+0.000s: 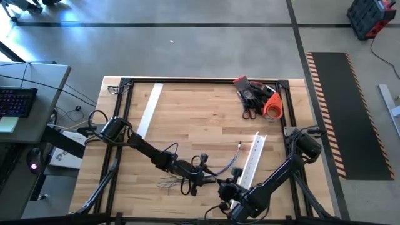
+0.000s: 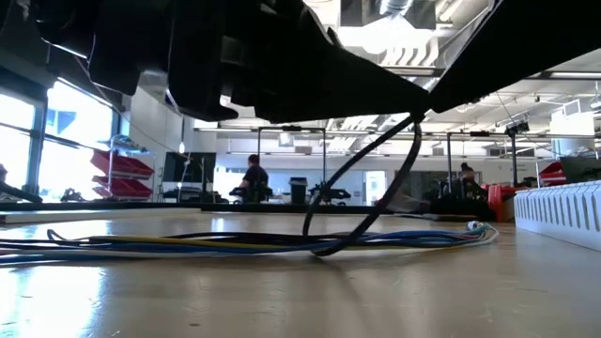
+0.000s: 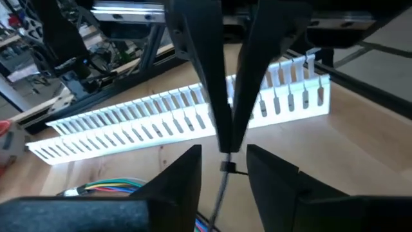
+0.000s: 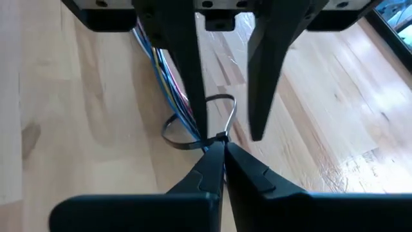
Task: Ziptie cables
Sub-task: Wrap the colored cables with the black zip tie
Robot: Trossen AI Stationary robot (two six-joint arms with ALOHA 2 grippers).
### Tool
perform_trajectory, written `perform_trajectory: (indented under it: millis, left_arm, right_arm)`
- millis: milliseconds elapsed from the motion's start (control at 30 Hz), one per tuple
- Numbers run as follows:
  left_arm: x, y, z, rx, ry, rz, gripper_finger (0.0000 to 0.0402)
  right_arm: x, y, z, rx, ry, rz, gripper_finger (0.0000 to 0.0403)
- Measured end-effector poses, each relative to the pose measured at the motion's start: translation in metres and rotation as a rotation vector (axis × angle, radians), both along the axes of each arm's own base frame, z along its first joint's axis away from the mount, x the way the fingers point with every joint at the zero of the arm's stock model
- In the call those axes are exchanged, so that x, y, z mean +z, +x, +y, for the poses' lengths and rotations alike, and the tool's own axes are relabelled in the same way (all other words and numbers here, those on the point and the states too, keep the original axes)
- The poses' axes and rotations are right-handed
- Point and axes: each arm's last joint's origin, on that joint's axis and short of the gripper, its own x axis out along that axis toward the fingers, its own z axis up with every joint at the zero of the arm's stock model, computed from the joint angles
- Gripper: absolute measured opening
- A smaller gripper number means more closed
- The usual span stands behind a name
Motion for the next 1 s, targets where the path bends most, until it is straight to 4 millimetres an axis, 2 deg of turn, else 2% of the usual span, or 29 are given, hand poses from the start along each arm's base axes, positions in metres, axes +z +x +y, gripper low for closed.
perform_trajectory:
  millis: [200, 400, 667, 833, 1000]
  left_arm:
    - [-0.001, 0.004, 0.01, -0.017, -0.102, 0.042, 0.0077]
    - [-0.003, 0.008, 0.02, -0.112, -0.169, 0.094, 0.0084]
    - [-0.004, 0.009, 0.023, -0.16, -0.185, 0.108, 0.0076]
    - [-0.004, 0.009, 0.025, -0.176, -0.174, 0.105, 0.0052]
    - [-0.004, 0.009, 0.025, -0.187, -0.14, 0.093, 0.001]
  right_arm:
    - [0.001, -0.001, 0.002, 0.046, -0.062, 0.014, 0.0001]
    - [0.001, -0.001, 0.002, 0.108, -0.146, 0.045, 0.0001]
    - [0.001, -0.001, 0.002, 0.13, -0.176, 0.054, 0.0]
    - [0.002, 0.0, 0.002, 0.14, -0.182, 0.057, 0.0]
    - [0.002, -0.001, 0.003, 0.143, -0.183, 0.059, 0.0]
